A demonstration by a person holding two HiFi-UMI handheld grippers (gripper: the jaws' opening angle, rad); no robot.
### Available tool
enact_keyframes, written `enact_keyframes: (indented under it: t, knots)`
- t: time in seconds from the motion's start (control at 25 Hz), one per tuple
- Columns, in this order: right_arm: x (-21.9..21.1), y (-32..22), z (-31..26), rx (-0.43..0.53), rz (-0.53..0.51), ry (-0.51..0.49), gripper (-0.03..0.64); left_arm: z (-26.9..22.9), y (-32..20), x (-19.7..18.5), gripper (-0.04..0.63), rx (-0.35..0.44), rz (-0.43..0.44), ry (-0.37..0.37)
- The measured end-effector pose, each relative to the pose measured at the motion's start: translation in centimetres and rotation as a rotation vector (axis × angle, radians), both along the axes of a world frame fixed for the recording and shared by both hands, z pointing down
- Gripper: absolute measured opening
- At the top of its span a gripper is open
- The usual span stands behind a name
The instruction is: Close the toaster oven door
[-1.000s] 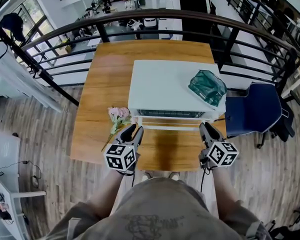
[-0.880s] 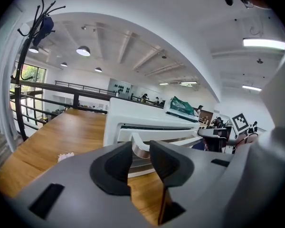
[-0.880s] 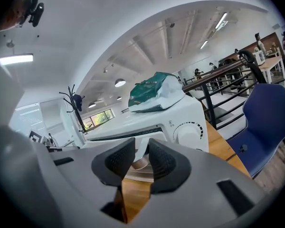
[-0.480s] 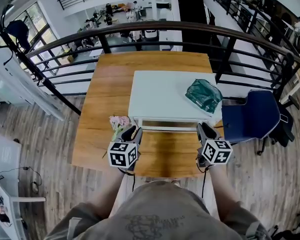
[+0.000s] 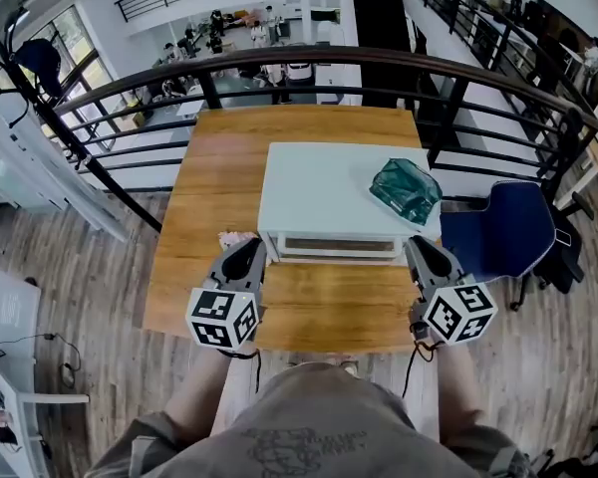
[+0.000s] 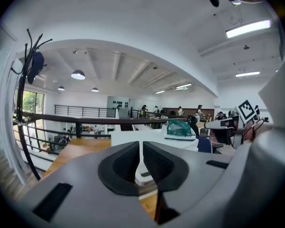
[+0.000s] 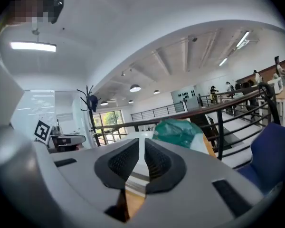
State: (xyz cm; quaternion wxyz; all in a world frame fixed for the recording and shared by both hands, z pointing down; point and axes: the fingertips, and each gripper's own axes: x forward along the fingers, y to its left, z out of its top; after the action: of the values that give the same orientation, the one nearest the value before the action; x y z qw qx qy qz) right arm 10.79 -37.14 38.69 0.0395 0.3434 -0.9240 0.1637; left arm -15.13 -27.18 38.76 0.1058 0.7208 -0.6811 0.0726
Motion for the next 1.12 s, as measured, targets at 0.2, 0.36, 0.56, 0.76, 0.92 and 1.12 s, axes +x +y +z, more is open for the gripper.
enact_keyframes:
  t: [0.2, 0.36, 0.56, 0.76, 0.92, 1.12]
  knots:
    - [-1.0, 2.3, -8.8, 0.180, -0.068, -0.090, 0.048, -7.9, 0.1, 1.2, 0.037, 0.150, 0.079, -0.162]
    - [-1.2, 4.3, -14.4, 0.286, -0.068, -0.142, 0.046, -13.0, 1.2, 1.9, 0.037, 0.251, 0.111, -0.168]
    - [0.3, 6.0, -18.1, 0.356, -0.010, -0.233, 0.032, -16.2, 2.7, 3.7, 0.037, 0.320, 0.171, -0.208]
    - [0.4, 7.8, -18.1, 0.404, -0.050, -0.155, 0.032, -16.3, 3.9, 4.7, 0.037, 0.320, 0.193, -0.239]
    - [-0.1, 8.8, -16.1, 0.392, -0.090, -0.075, 0.032, -14.5, 4.5, 4.8, 0.037, 0.278, 0.194, -0.235]
    - [-0.6, 9.8, -12.8, 0.314, -0.119, -0.049, 0.032, -11.9, 5.2, 4.9, 0.037, 0.217, 0.181, -0.206]
